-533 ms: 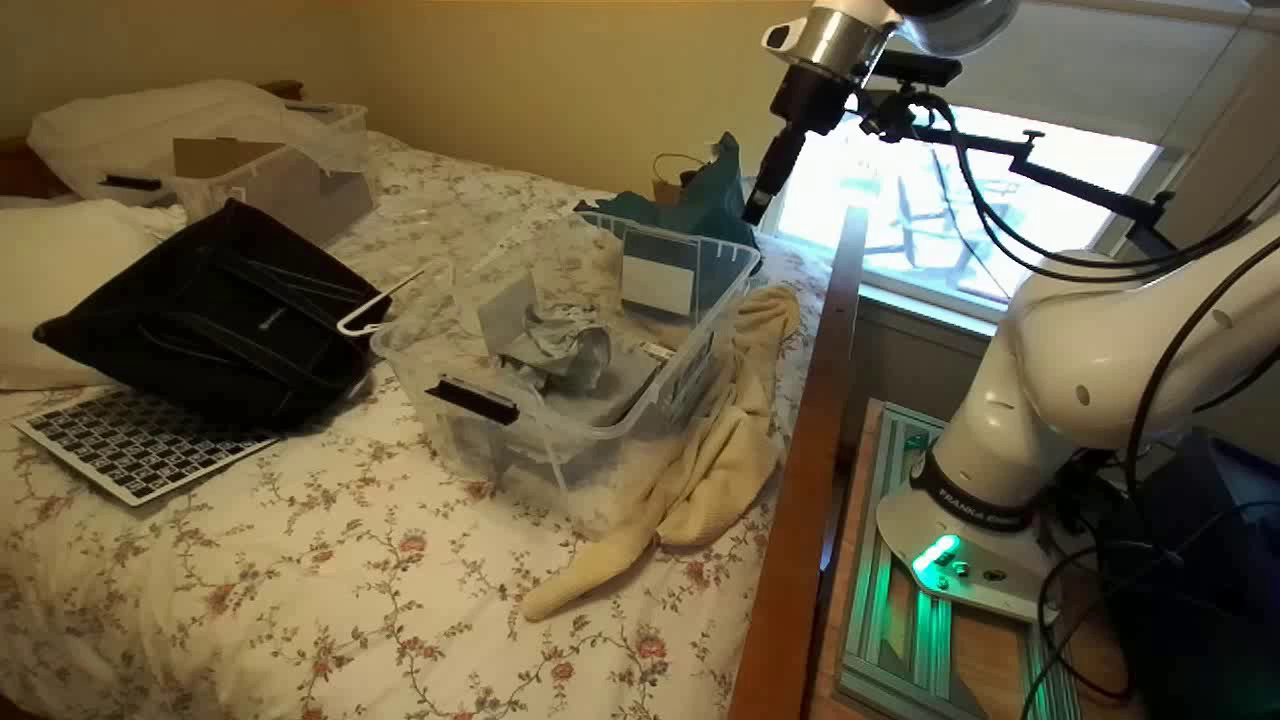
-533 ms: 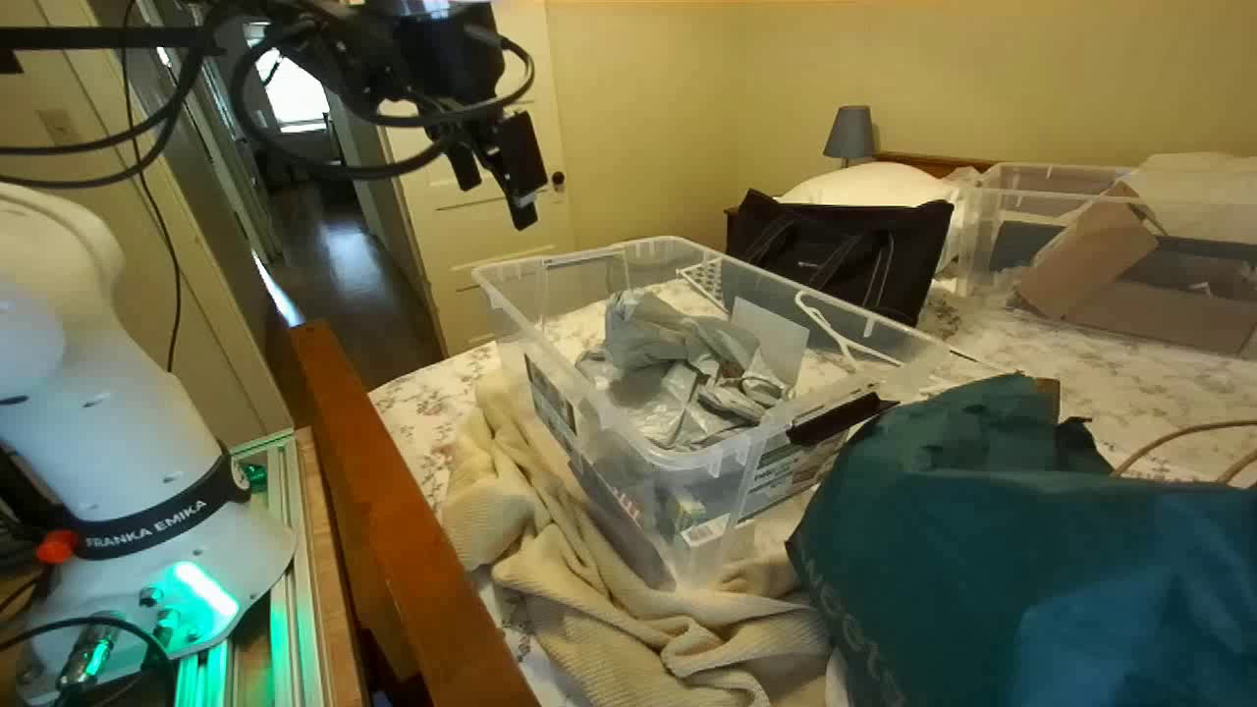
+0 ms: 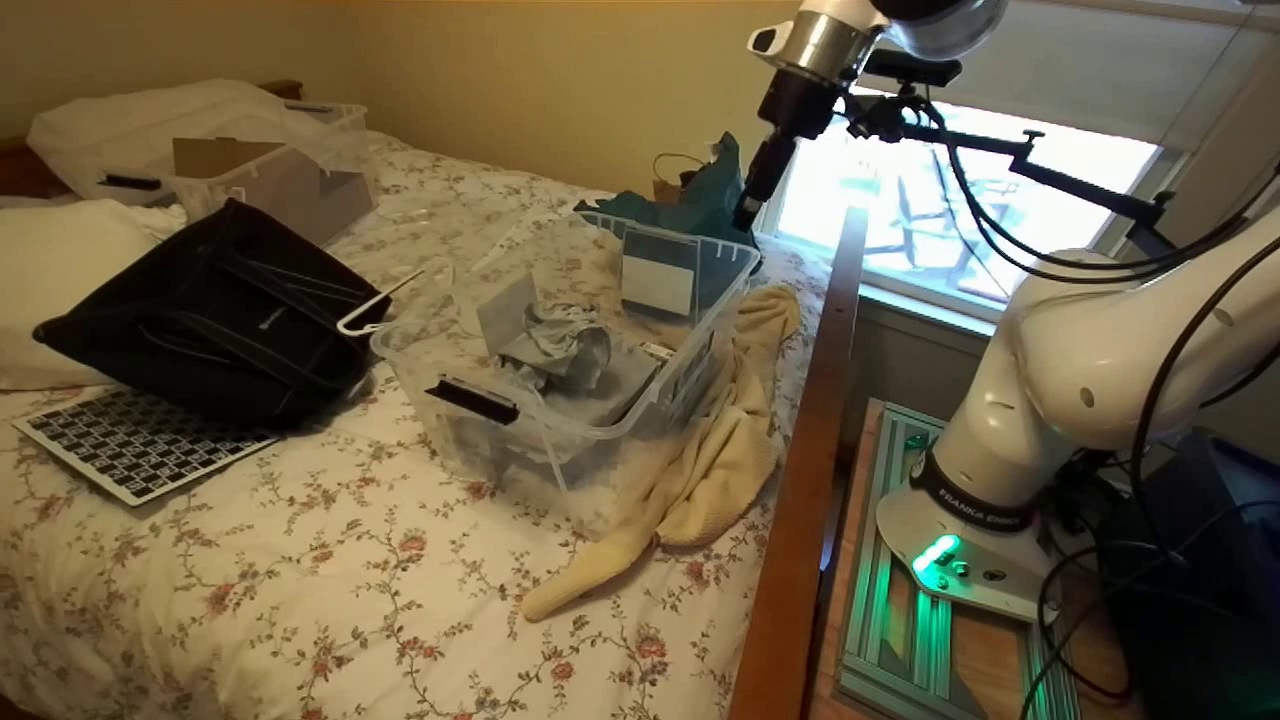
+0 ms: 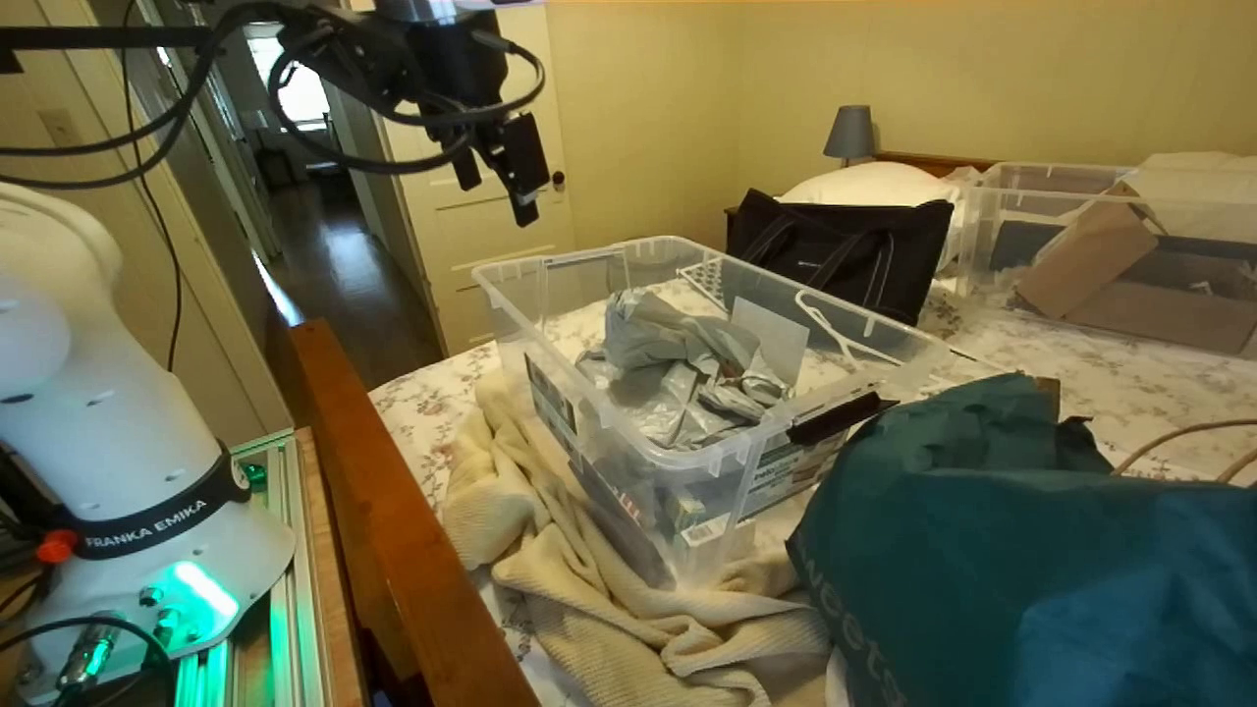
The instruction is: Remove the plastic bag from the storage box
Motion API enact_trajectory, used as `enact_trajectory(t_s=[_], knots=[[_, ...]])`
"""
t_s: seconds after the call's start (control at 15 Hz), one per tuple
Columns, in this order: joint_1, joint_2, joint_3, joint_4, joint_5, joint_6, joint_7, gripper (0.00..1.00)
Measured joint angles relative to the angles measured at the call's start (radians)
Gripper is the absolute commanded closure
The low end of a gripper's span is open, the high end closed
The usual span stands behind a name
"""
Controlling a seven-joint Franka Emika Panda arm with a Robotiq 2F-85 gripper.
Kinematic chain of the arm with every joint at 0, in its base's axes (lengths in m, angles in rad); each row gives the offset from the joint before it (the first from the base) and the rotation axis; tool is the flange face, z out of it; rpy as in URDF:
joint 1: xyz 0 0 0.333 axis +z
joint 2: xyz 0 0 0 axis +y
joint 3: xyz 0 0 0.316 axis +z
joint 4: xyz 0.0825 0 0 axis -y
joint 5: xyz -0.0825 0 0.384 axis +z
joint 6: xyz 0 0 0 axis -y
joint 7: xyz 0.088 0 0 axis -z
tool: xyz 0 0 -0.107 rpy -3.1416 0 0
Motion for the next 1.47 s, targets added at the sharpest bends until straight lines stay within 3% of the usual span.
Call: enact_trajectory(t_s=[0.47, 0.93, 1.13, 1.47], knots=[[0.116, 0.172, 0.085, 0.033, 0.084, 0.168, 0.0, 0.0], [0.13, 0.407, 0.145, 0.1, 0.092, 0.384, -0.015, 0.0], [0.131, 0.479, 0.157, 0.144, 0.099, 0.391, -0.044, 0.0], [0.126, 0.493, 0.163, 0.162, 0.099, 0.391, -0.049, 0.0]])
